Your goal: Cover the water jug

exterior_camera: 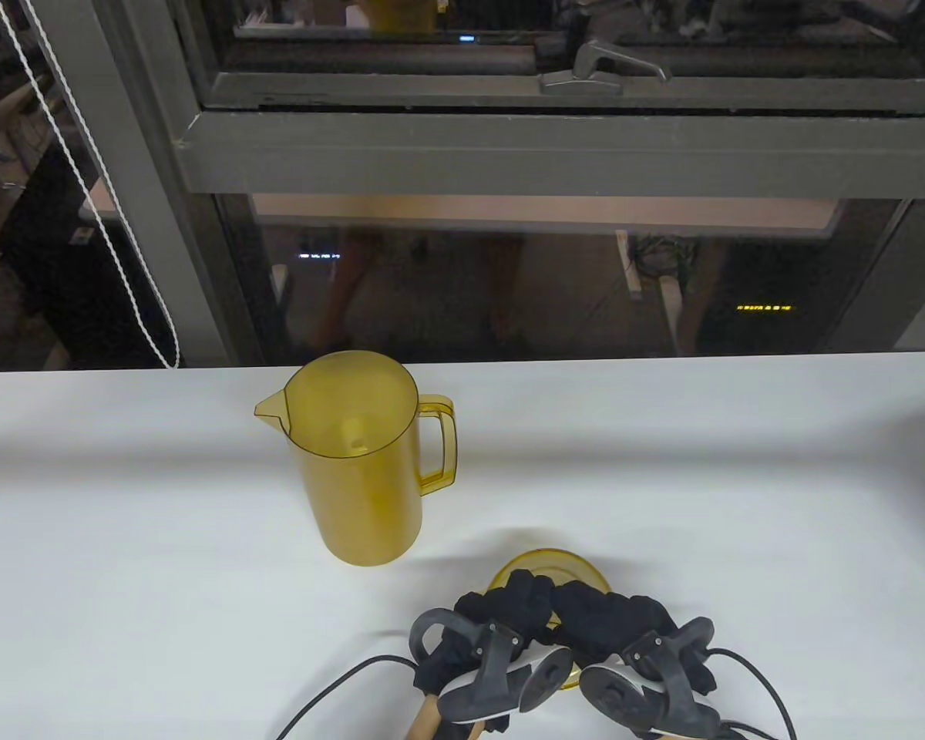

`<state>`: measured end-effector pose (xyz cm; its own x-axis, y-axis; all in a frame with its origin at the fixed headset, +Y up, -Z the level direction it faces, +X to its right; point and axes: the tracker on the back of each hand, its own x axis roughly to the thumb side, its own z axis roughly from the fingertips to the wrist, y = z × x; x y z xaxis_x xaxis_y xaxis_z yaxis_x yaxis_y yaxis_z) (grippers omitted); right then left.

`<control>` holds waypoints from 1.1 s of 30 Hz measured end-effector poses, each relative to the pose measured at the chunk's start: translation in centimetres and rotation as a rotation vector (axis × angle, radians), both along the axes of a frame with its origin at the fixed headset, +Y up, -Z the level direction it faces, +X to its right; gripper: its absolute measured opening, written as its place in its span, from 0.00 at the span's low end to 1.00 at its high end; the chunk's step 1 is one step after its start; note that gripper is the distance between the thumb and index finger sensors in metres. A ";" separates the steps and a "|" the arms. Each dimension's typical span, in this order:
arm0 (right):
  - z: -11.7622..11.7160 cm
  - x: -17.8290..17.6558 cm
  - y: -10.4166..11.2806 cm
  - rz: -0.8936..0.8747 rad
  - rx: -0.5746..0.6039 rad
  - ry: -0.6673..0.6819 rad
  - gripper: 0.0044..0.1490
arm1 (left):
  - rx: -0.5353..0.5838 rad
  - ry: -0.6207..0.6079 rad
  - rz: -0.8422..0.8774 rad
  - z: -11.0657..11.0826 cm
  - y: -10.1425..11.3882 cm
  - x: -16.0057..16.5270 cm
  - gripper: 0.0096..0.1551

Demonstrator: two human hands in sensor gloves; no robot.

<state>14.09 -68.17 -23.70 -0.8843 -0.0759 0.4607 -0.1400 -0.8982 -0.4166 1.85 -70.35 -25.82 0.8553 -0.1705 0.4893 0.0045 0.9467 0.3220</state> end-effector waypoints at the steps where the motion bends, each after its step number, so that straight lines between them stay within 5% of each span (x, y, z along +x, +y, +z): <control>1: 0.0 0.2 0.0 -0.002 -0.003 -0.004 0.34 | 0.003 -0.008 -0.027 -0.1 -0.1 0.4 0.35; 8: 0.1 2.5 0.0 -0.124 0.027 -0.026 0.28 | 0.034 0.034 -0.307 -0.3 -0.6 2.3 0.35; 12: 0.1 3.7 0.0 -0.136 0.039 -0.048 0.40 | 0.034 0.096 -0.304 -0.5 0.9 0.3 0.35; 18: -1.4 4.6 -2.0 -0.091 -0.158 -0.108 0.58 | 0.046 0.191 -0.298 -0.4 6.5 -3.8 0.35; 25: -2.8 4.8 -4.3 -0.035 -0.375 -0.147 0.62 | 0.038 0.240 -0.206 -0.8 14.2 -6.9 0.35; 33: -2.9 4.9 -5.0 -0.005 -0.389 -0.170 0.63 | 0.022 0.284 -0.196 -4.0 21.2 -8.9 0.35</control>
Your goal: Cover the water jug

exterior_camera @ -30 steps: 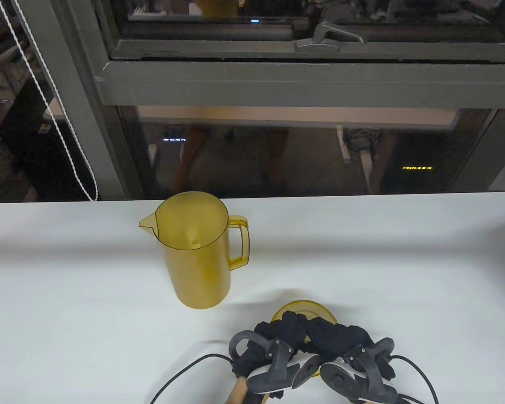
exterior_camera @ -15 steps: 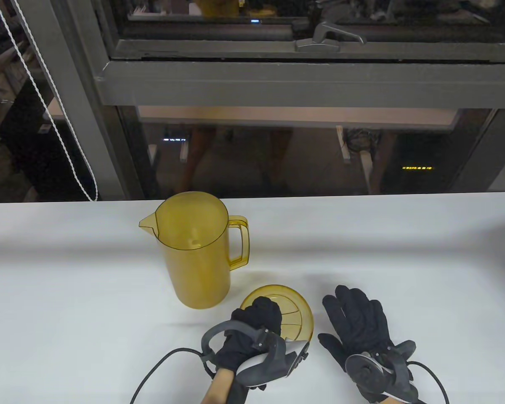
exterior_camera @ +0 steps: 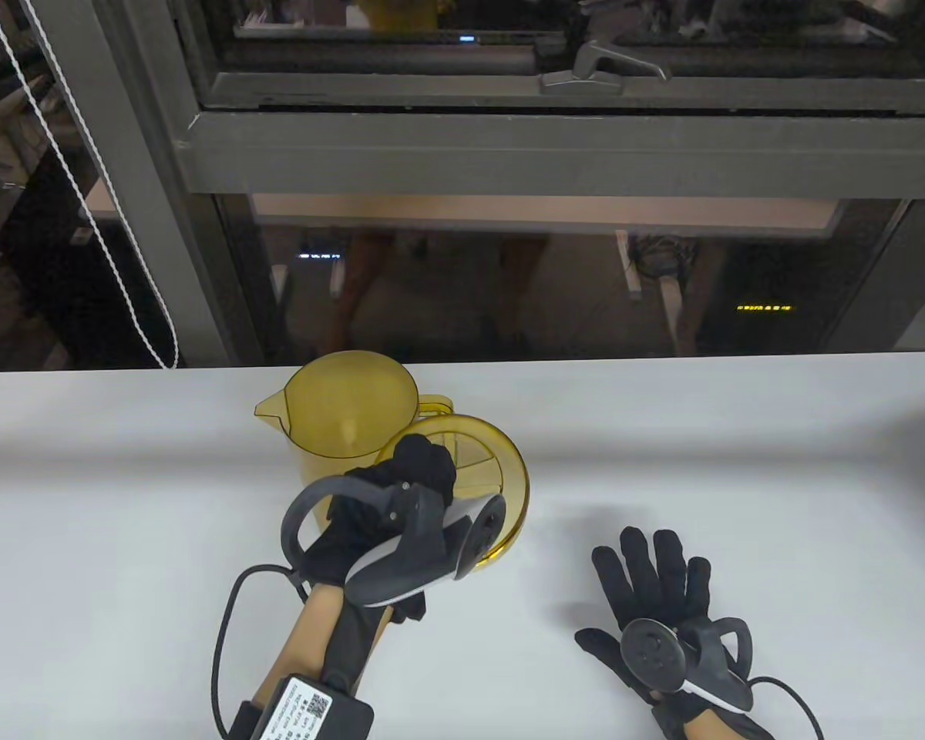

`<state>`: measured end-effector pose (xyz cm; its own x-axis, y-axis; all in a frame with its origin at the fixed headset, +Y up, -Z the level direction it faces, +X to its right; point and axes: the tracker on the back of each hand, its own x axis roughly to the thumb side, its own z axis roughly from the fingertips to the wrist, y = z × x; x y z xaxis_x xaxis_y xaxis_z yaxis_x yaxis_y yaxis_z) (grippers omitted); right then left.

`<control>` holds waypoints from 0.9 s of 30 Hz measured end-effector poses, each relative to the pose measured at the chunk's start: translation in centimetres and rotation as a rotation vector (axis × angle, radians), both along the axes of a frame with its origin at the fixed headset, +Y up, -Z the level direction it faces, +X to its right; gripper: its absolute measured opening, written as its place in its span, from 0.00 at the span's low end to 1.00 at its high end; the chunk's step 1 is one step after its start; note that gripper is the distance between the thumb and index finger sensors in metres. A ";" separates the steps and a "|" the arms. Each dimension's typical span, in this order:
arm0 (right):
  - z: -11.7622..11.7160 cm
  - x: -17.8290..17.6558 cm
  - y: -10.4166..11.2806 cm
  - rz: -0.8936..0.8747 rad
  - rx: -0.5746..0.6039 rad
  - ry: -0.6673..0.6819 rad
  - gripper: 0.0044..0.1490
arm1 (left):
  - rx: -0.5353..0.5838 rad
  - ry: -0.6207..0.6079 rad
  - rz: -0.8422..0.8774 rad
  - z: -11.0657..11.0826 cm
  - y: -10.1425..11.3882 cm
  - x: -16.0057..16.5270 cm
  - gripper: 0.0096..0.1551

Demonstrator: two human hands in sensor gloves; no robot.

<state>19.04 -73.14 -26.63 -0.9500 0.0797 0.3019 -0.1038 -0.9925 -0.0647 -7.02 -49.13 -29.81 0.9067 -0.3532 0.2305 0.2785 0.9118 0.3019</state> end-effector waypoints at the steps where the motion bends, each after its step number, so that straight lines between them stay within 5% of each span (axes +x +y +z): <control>1: 0.0 0.0 0.0 0.007 0.002 -0.002 0.63 | 0.006 0.008 0.007 -0.6 0.8 -0.4 0.35; 11: 0.0 0.0 -0.1 0.036 -0.007 -0.009 0.63 | 0.031 0.158 0.107 -6.7 3.9 -6.1 0.34; 21: 0.1 -0.4 -0.2 0.054 -0.004 -0.002 0.63 | -0.014 0.225 0.052 -10.8 0.4 -7.2 0.34; 27: 0.0 -0.1 -0.2 0.045 -0.012 -0.008 0.63 | -0.046 0.250 0.048 -11.5 0.4 -7.9 0.34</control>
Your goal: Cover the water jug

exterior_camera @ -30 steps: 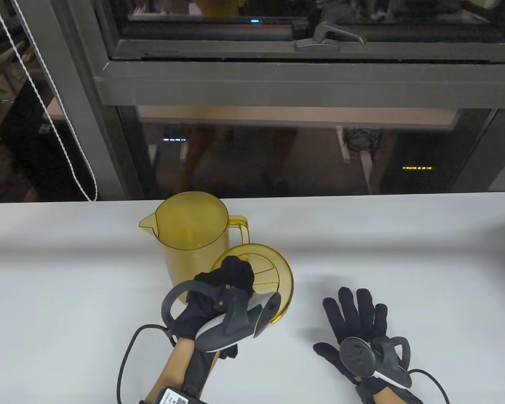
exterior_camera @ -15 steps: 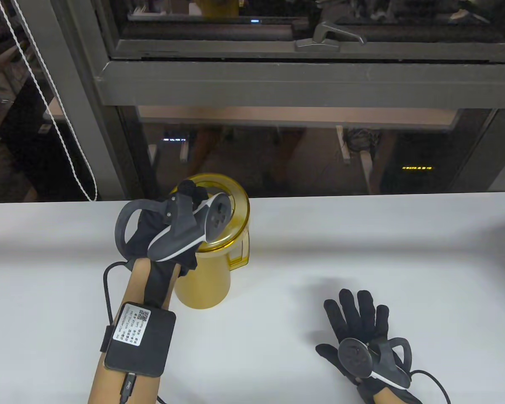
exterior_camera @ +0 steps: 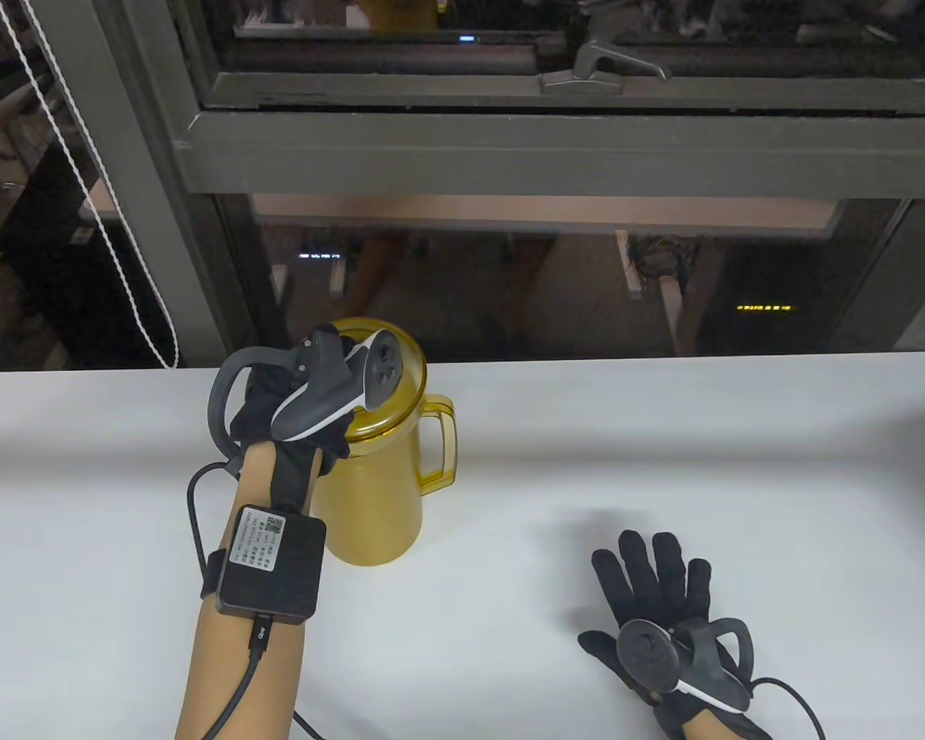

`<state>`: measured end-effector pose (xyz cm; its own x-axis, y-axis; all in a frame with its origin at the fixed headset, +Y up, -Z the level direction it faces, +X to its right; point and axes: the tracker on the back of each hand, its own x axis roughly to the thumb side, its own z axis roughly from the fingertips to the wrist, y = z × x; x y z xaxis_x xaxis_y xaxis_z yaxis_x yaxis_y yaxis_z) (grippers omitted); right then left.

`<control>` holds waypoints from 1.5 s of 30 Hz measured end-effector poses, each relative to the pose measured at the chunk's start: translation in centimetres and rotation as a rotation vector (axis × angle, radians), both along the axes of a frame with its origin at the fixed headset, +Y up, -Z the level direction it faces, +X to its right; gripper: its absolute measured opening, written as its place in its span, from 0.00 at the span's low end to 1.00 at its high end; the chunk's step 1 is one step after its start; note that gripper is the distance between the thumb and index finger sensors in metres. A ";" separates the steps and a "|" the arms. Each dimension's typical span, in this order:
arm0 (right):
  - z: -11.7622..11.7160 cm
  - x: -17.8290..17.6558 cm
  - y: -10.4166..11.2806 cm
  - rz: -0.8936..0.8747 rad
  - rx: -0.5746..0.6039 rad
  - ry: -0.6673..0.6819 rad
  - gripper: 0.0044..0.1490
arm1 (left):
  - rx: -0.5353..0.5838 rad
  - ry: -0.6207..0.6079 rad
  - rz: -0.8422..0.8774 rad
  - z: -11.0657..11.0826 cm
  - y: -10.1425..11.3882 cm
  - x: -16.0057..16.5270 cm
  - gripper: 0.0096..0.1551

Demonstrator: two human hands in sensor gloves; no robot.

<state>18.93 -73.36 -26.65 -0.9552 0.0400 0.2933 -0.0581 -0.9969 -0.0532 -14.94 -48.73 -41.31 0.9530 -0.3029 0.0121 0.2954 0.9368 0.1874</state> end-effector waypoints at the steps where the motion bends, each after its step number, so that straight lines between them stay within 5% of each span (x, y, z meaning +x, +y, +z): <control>1: 0.0 0.0 0.0 -0.002 0.000 0.000 0.63 | -0.013 0.006 -0.006 -0.1 0.0 -0.2 0.33; 33: -0.3 0.4 -0.1 -0.007 -0.013 -0.013 0.63 | -0.156 0.034 -0.051 -1.8 -3.3 -0.1 0.33; 38: -0.3 0.4 -0.1 -0.010 -0.012 -0.008 0.63 | -0.116 0.048 -0.027 -0.5 -3.4 -0.8 0.34; 45: -0.2 -0.1 -0.1 -0.009 -0.007 0.021 0.63 | -0.093 0.123 0.139 3.8 -3.8 -6.2 0.47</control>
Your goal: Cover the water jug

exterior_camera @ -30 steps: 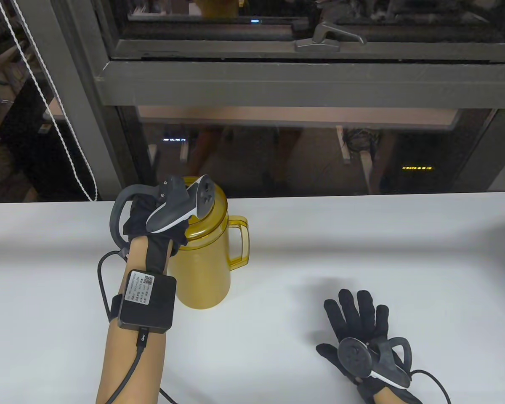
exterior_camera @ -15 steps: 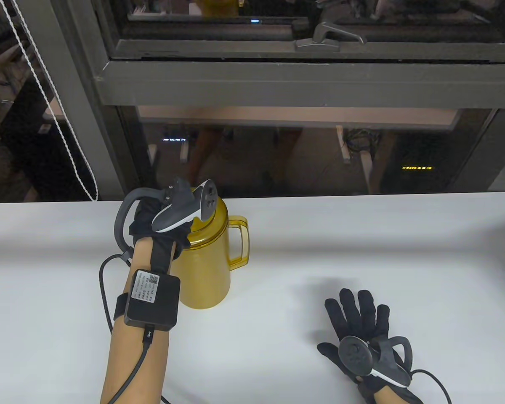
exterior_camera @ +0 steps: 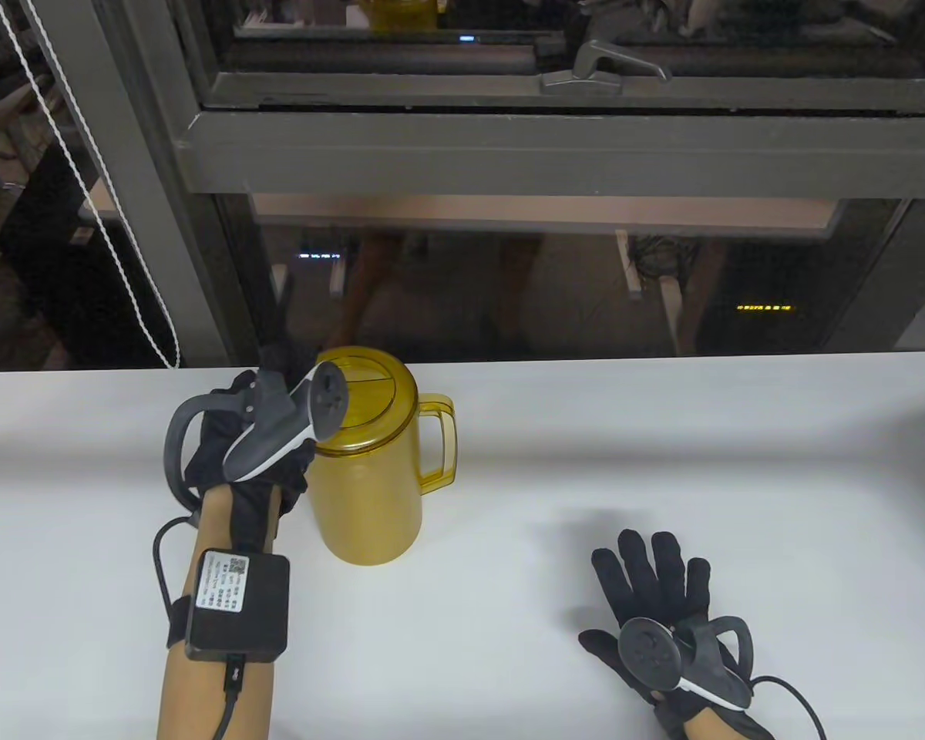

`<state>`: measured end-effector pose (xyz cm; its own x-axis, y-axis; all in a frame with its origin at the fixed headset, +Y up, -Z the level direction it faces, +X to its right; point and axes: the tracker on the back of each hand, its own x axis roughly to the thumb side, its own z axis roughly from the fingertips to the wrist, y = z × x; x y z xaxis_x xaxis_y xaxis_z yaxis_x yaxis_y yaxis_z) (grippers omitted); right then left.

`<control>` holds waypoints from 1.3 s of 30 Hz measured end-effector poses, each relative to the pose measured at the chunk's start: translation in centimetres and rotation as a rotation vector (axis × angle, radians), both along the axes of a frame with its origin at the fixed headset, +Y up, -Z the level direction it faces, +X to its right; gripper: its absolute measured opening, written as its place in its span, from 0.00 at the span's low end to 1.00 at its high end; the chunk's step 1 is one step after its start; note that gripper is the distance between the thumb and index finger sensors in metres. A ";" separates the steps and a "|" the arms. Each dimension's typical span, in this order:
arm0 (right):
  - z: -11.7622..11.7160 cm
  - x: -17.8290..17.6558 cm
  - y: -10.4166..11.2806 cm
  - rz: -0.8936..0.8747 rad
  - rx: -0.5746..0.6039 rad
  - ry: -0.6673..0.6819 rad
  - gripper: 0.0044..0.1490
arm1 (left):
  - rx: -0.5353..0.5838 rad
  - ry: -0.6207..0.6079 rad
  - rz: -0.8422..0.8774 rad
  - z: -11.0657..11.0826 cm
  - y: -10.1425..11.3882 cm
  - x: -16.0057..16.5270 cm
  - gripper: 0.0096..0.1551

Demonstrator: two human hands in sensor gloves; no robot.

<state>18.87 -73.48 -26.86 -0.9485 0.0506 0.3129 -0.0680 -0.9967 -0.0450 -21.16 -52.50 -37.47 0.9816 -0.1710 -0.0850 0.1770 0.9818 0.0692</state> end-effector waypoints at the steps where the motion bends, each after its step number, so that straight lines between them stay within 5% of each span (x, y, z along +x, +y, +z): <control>1: 0.0 -0.1 0.1 -0.001 0.002 0.004 0.63 | -0.023 0.009 0.019 0.9 -0.5 -0.8 0.48; 7: 0.1 -0.4 0.1 -0.004 0.008 0.022 0.63 | -0.136 -0.016 0.070 5.2 -4.2 -2.0 0.53; 12: 0.1 -0.7 -0.2 0.002 -0.004 0.031 0.63 | -0.328 -0.063 0.116 7.8 -9.6 -0.5 0.55; 23: 0.3 -1.2 -0.7 0.016 -0.032 0.042 0.63 | -0.444 -0.144 0.215 10.3 -19.3 4.4 0.57; 30: 0.4 -1.5 -0.8 0.022 -0.041 0.049 0.63 | -0.431 -0.240 0.243 10.4 -21.4 9.5 0.58; 39: 0.9 -2.6 -0.4 -0.010 -0.038 0.085 0.63 | -0.341 -0.370 0.208 10.0 -20.6 14.2 0.58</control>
<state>16.24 -73.92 -25.94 -0.9181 0.0729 0.3895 -0.0794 -0.9968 -0.0006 -7.01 -73.13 -27.45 0.9516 0.0727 0.2985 0.0005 0.9712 -0.2382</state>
